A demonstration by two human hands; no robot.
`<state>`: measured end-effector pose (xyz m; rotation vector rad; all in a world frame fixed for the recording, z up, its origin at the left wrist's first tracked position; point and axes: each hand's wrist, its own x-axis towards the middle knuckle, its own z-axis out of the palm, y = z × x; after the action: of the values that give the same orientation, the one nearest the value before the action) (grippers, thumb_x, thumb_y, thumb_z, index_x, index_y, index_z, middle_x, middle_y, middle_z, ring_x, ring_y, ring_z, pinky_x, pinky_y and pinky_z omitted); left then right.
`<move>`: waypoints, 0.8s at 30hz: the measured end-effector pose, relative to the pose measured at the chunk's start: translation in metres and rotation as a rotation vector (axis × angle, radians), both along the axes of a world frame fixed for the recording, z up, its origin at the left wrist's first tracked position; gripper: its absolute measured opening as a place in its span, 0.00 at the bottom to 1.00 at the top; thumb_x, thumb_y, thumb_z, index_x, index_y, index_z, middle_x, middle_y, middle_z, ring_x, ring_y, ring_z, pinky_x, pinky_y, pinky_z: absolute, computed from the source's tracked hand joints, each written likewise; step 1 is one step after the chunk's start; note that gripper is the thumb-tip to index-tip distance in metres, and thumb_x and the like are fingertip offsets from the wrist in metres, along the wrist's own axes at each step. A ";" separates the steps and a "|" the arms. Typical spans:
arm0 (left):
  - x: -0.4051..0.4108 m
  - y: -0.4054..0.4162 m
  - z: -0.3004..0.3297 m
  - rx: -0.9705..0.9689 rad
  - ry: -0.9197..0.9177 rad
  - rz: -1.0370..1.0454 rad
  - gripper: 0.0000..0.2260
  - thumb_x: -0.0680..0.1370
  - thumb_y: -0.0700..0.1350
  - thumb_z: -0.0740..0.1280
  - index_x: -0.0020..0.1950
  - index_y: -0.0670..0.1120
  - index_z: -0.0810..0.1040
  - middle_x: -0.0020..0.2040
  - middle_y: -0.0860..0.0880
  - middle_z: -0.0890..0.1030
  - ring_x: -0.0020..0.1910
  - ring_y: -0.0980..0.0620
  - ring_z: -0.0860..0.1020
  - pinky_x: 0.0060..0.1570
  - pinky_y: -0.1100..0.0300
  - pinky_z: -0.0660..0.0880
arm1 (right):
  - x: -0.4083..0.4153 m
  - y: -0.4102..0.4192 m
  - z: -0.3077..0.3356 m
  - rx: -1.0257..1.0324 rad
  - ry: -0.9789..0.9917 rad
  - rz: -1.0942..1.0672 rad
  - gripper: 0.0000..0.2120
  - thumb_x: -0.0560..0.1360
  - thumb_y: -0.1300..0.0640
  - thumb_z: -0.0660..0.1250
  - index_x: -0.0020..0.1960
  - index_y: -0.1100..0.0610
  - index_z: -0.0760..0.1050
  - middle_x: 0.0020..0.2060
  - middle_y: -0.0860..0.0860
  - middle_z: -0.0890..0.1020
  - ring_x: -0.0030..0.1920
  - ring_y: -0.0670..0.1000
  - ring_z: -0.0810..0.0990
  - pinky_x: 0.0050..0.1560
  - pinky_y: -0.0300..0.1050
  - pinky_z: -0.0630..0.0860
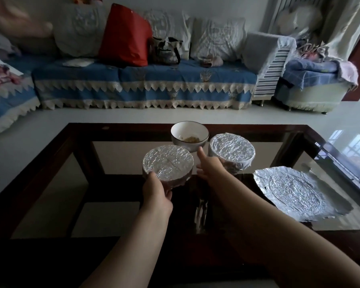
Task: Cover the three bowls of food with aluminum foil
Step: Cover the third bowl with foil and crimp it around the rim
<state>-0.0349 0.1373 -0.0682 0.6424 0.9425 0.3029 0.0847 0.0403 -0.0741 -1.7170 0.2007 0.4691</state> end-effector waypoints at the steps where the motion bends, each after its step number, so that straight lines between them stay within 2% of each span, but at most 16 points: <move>1: 0.000 0.002 -0.001 0.008 0.006 -0.005 0.10 0.79 0.53 0.60 0.55 0.48 0.73 0.57 0.47 0.75 0.58 0.48 0.75 0.59 0.55 0.71 | 0.007 0.007 0.004 0.021 0.013 0.008 0.24 0.73 0.35 0.62 0.41 0.58 0.69 0.32 0.54 0.74 0.32 0.51 0.74 0.33 0.45 0.72; 2: 0.000 0.003 -0.002 0.019 0.015 -0.008 0.10 0.79 0.52 0.61 0.54 0.48 0.73 0.57 0.47 0.75 0.58 0.48 0.75 0.58 0.56 0.71 | 0.013 0.014 0.007 0.058 0.045 0.017 0.23 0.73 0.35 0.62 0.43 0.56 0.69 0.34 0.53 0.74 0.32 0.51 0.74 0.34 0.44 0.73; 5: 0.002 0.009 -0.005 0.033 0.033 -0.025 0.09 0.79 0.52 0.62 0.53 0.48 0.73 0.56 0.47 0.75 0.57 0.48 0.74 0.57 0.54 0.72 | 0.027 0.030 0.010 0.203 0.146 0.005 0.14 0.76 0.41 0.63 0.43 0.51 0.67 0.39 0.54 0.78 0.37 0.53 0.77 0.50 0.49 0.75; 6: 0.003 0.010 -0.005 0.032 0.043 -0.038 0.09 0.80 0.53 0.62 0.53 0.48 0.73 0.55 0.47 0.74 0.57 0.48 0.74 0.57 0.51 0.72 | 0.030 0.034 0.010 0.235 0.173 -0.007 0.13 0.76 0.43 0.63 0.42 0.51 0.67 0.39 0.55 0.78 0.37 0.54 0.77 0.50 0.49 0.76; 9: 0.004 0.012 -0.005 0.044 0.066 -0.075 0.11 0.79 0.57 0.62 0.54 0.50 0.72 0.53 0.49 0.74 0.55 0.48 0.74 0.56 0.46 0.71 | 0.041 0.040 0.009 0.284 0.266 -0.035 0.13 0.73 0.47 0.66 0.45 0.57 0.69 0.38 0.56 0.79 0.32 0.54 0.77 0.36 0.45 0.76; 12: 0.004 0.011 -0.002 0.034 0.060 -0.075 0.13 0.78 0.58 0.62 0.55 0.51 0.72 0.48 0.50 0.75 0.54 0.49 0.75 0.55 0.46 0.71 | 0.050 0.047 0.004 0.283 0.320 -0.076 0.15 0.70 0.46 0.67 0.49 0.55 0.72 0.36 0.53 0.79 0.29 0.52 0.76 0.33 0.40 0.73; 17: 0.004 0.008 0.003 -0.067 -0.027 -0.015 0.11 0.80 0.53 0.60 0.56 0.47 0.73 0.47 0.49 0.76 0.53 0.49 0.76 0.60 0.50 0.73 | 0.056 0.047 0.002 0.334 0.288 -0.059 0.13 0.68 0.47 0.68 0.45 0.56 0.73 0.29 0.50 0.74 0.22 0.49 0.71 0.26 0.33 0.68; 19: 0.005 0.007 0.003 -0.085 -0.032 0.000 0.15 0.80 0.54 0.60 0.61 0.46 0.73 0.46 0.48 0.76 0.52 0.48 0.76 0.59 0.52 0.74 | 0.058 0.044 0.010 0.378 0.236 -0.041 0.13 0.68 0.48 0.70 0.45 0.56 0.74 0.31 0.53 0.78 0.27 0.50 0.75 0.33 0.39 0.72; 21: 0.005 0.006 0.003 -0.094 -0.041 0.019 0.19 0.80 0.55 0.61 0.64 0.44 0.72 0.46 0.47 0.75 0.51 0.48 0.76 0.60 0.52 0.74 | 0.057 0.042 0.022 0.447 0.165 -0.026 0.17 0.71 0.48 0.69 0.53 0.57 0.74 0.40 0.57 0.82 0.35 0.52 0.79 0.40 0.41 0.75; 23: 0.003 0.003 0.003 -0.094 -0.065 0.019 0.20 0.80 0.55 0.61 0.67 0.44 0.70 0.47 0.47 0.75 0.51 0.48 0.77 0.66 0.50 0.70 | 0.052 0.036 0.039 0.528 0.119 0.030 0.20 0.75 0.47 0.65 0.62 0.57 0.69 0.44 0.58 0.82 0.38 0.52 0.79 0.37 0.41 0.73; 24: 0.002 0.002 0.004 -0.096 -0.077 0.008 0.21 0.80 0.55 0.61 0.68 0.44 0.69 0.51 0.46 0.75 0.54 0.47 0.76 0.68 0.49 0.68 | 0.048 0.030 0.046 0.551 0.115 0.058 0.21 0.76 0.47 0.63 0.64 0.57 0.68 0.43 0.58 0.82 0.39 0.53 0.79 0.35 0.40 0.71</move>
<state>-0.0334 0.1392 -0.0642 0.5356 0.8808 0.2852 0.1330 0.0705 -0.0278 -1.1603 0.0913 0.6029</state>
